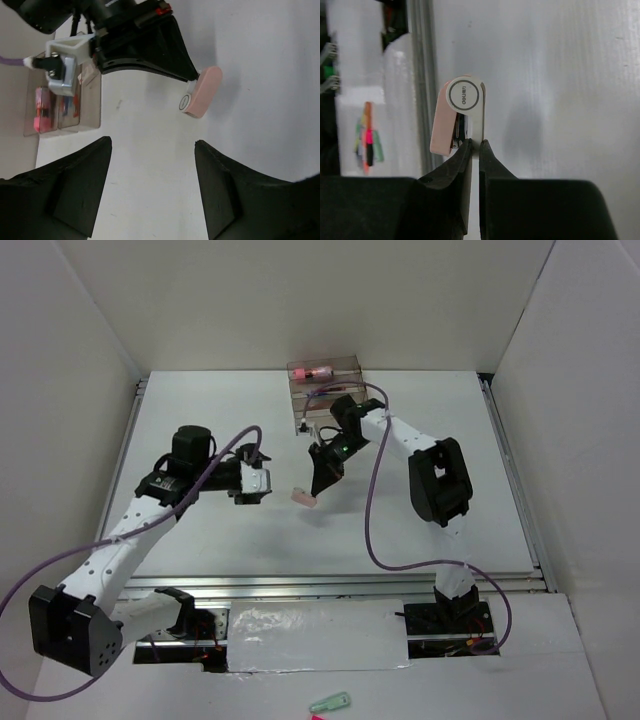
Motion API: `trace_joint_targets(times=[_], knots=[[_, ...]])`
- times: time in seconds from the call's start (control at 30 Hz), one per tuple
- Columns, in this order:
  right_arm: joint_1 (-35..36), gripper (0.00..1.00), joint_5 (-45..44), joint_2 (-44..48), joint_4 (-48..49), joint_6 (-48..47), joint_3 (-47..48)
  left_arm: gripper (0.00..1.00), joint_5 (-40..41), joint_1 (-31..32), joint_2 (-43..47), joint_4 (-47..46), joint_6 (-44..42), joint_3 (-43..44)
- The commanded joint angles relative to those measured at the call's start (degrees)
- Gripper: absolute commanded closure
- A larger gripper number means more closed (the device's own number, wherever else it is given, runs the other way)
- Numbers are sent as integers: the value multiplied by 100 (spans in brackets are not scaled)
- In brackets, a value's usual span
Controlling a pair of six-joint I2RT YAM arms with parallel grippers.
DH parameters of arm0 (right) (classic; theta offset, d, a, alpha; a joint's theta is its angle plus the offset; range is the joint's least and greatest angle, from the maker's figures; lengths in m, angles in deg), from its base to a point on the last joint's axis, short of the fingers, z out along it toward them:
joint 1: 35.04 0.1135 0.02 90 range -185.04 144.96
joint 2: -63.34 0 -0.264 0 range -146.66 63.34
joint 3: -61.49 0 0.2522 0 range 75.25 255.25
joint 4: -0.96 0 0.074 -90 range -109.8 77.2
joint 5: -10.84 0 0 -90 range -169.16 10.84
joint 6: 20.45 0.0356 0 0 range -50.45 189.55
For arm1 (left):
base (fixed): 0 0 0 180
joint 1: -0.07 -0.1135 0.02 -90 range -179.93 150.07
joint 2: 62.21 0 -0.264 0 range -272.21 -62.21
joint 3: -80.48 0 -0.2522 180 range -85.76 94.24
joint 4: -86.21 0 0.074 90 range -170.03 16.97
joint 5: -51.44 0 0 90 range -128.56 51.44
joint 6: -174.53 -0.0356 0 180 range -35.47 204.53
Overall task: Sort the stationery into containers
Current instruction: Pick up the stapler from the center of the board, then place the stapler in the storage box.
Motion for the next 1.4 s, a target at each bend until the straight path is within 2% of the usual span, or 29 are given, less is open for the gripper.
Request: trace_joint_targets(times=[0.0, 0.23, 0.43, 0.67, 1.0, 1.37], knots=[[-67, 100, 1181, -99, -748, 91, 270, 21, -330, 270, -148, 355, -1349, 216], [-234, 100, 2122, -406, -1364, -58, 577, 20, -13, 947, -500, 796, -2236, 435], [-234, 100, 2272, -486, -1776, -382, 639, 23, -57, 1264, -974, 1365, -2526, 830], [-243, 100, 2263, -504, -2199, -875, 683, 32, -145, 1378, -1432, 1868, -2589, 1218], [-243, 100, 2272, -433, -2270, -981, 657, 46, -14, 1528, -1643, 1684, -2475, 1289], [-226, 100, 2324, -380, -2278, -981, 560, 52, 443, 1589, -1748, 1244, -2220, 1157]])
